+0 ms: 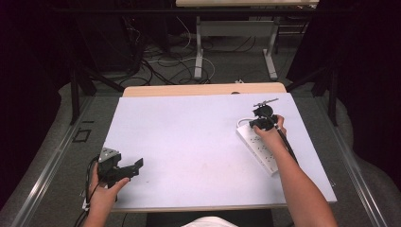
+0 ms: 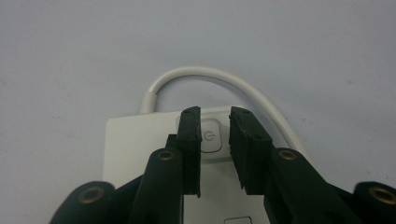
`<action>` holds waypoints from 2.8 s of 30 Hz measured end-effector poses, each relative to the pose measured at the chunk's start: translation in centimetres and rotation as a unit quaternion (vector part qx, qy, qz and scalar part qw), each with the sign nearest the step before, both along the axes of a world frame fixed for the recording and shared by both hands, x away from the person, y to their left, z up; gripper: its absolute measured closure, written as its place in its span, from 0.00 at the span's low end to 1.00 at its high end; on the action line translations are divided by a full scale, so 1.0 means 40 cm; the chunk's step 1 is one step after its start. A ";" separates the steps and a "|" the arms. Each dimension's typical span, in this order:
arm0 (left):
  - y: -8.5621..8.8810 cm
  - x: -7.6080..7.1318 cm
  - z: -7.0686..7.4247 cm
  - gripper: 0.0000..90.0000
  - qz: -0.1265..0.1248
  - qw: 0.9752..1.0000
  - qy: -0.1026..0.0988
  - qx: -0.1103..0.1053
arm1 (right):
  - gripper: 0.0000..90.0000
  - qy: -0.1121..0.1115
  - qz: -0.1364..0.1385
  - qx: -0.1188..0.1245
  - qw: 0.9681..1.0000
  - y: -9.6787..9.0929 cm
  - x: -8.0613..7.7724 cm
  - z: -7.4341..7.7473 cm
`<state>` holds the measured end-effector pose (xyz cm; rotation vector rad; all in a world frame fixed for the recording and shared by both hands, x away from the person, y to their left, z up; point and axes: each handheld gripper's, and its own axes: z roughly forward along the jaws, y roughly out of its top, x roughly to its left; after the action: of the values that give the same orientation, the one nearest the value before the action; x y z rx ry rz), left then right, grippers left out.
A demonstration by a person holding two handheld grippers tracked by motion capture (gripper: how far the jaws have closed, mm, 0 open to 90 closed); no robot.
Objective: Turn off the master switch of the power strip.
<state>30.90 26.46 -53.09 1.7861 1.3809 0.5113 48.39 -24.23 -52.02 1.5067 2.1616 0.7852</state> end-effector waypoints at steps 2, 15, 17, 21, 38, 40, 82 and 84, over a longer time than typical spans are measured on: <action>0.000 0.000 0.000 0.08 0.000 1.000 0.000 -0.001 | 0.79 0.000 -0.002 0.002 1.000 0.003 0.000 -0.001; 0.002 -0.001 0.000 0.08 0.003 1.000 0.001 -0.003 | 0.65 0.007 0.000 0.014 1.000 0.003 -0.005 0.000; 0.002 -0.001 0.000 0.08 0.003 1.000 0.001 -0.003 | 0.62 0.008 0.001 0.016 1.000 0.003 -0.006 0.001; 0.002 -0.001 0.000 0.08 0.003 1.000 0.003 -0.003 | 0.55 0.007 0.005 0.018 1.000 0.004 -0.010 0.004; 0.006 -0.004 0.000 0.08 0.004 1.000 -0.002 -0.003 | 0.22 0.006 -0.005 0.025 1.000 -0.006 -0.024 0.016; 0.006 -0.003 0.000 0.08 0.003 1.000 -0.001 -0.003 | 0.20 0.005 -0.005 0.027 1.000 -0.006 -0.027 0.017; 0.006 -0.003 0.002 0.08 0.002 1.000 -0.004 -0.004 | 0.00 -0.023 0.023 0.004 0.999 0.019 -0.085 0.048; 0.006 -0.003 0.002 0.08 0.002 1.000 -0.004 -0.004 | 0.00 -0.025 0.024 0.004 0.999 0.020 -0.091 0.052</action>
<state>30.76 26.69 -53.01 1.7738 1.3799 0.5134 44.76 -23.41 -49.92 1.4292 2.1669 0.8389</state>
